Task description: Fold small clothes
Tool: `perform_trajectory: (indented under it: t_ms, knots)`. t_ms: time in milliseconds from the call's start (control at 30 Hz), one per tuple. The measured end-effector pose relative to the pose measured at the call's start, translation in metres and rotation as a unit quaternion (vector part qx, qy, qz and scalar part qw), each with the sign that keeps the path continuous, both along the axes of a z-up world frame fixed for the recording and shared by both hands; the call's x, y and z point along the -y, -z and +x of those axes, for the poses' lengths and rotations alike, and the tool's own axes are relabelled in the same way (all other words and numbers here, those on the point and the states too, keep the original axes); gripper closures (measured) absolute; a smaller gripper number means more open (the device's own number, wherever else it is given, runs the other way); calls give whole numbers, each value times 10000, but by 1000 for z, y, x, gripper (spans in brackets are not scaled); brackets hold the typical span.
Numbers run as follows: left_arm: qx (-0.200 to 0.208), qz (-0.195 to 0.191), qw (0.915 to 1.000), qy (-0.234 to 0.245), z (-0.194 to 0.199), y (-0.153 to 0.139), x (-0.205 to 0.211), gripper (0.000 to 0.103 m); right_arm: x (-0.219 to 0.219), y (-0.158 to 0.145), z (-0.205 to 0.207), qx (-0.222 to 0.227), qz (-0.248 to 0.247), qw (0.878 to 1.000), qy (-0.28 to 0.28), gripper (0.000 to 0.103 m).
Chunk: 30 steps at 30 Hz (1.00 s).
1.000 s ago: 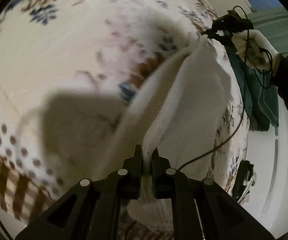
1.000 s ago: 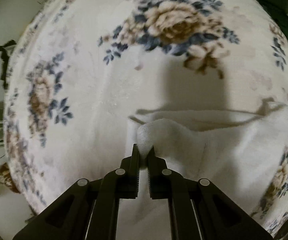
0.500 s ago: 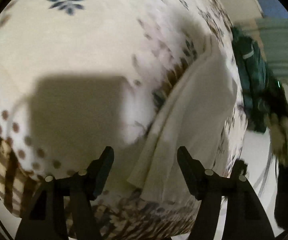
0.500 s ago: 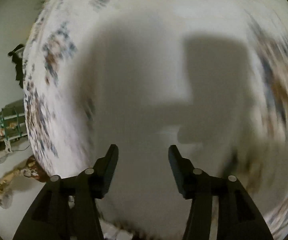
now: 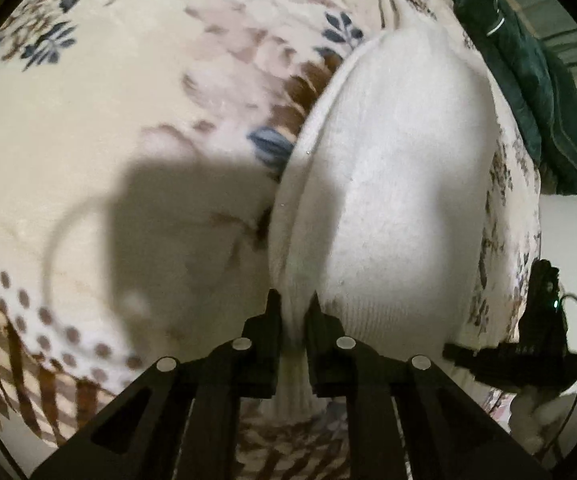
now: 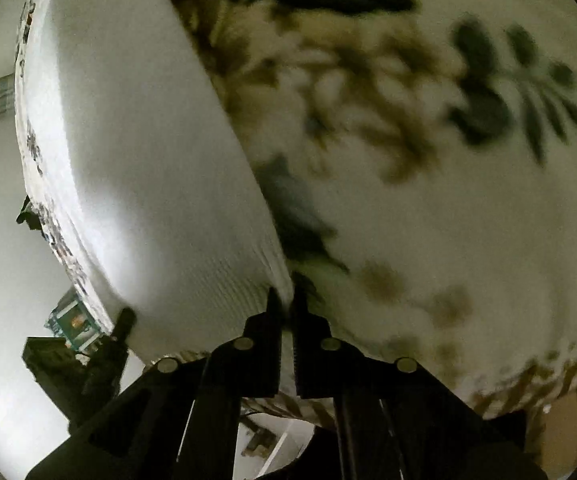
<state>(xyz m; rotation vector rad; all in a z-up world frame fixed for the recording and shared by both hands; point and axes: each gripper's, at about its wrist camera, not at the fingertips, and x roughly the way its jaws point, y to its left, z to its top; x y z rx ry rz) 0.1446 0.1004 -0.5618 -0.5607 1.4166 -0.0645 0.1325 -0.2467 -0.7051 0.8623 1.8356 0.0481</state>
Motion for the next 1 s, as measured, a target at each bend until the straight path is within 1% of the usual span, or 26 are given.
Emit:
perform_trajectory:
  t_ms: [67,100,200,233,300,333,367,400,433,467,500,533,567,600,667,733,767,833,900,933,967,1000]
  knots:
    - [-49,41,10000,-42,-6,4,-9,95,-4,-5,-8,12,-131,9996,-239,100]
    - [-110,60,9999,-66,-6,11,-16,95,-8,-3,-14,-25,-125,9994,-315,100]
    - [-226,-58,9997,-21,0,22,-21,94,-16,8,-14,-94,-200,9991,-369,100]
    - [-259,-108,9996,3,2,21,-21,91,-20,12,-13,-162,-168,9992,-311,100]
    - [-342,-284,9989,129,6,17,-20,89,-23,15,-8,-252,-120,9991,-327,98]
    - [-414,-270,9986,195,8,12,-22,86,-23,12,-4,-236,-60,9990,-386,94]
    - [-451,-240,9983,267,11,6,-22,85,-22,9,-2,-240,6,9988,-420,91]
    - [-408,-253,9982,358,14,-2,-22,82,-20,4,2,-224,68,9988,-438,83]
    - [-349,-214,9982,429,19,-11,-24,69,-16,-2,7,-169,105,9989,-435,69]
    - [-235,-205,9984,478,28,-21,-23,60,-13,-10,12,-76,141,9991,-392,61]
    - [-31,-305,9983,494,43,-33,-24,44,-7,-19,18,54,186,9993,-335,50]
    - [104,-366,9982,469,54,-40,-23,36,-1,-27,30,172,229,9991,-298,49]
    - [353,-528,9971,414,77,-50,-24,36,4,-34,40,269,254,9989,-276,49]
    - [482,-634,9960,405,94,-54,-24,36,9,-41,57,408,271,9985,-248,49]
    - [774,-849,9925,425,139,-59,-18,36,23,-52,89,731,280,9968,-172,49]
    - [1105,-862,9888,509,190,-60,-2,36,34,-63,133,1148,173,9932,-88,48]
    - [1247,-831,9867,628,222,-58,7,36,42,-70,162,1415,-22,9899,-30,48]
    - [1339,-706,9851,818,265,-49,18,36,50,-75,208,1783,-253,9836,51,48]
    - [1306,-570,9850,974,309,-32,34,36,56,-75,256,1990,-379,9792,115,48]
    - [1290,-565,9844,1055,323,-23,38,36,68,-73,280,2073,-421,9773,115,48]
    - [1256,-479,9847,1106,338,-15,43,36,72,-72,302,2169,-462,9751,82,48]
    - [1285,-424,9840,1163,351,-9,49,38,75,-70,322,2244,-502,9732,56,48]
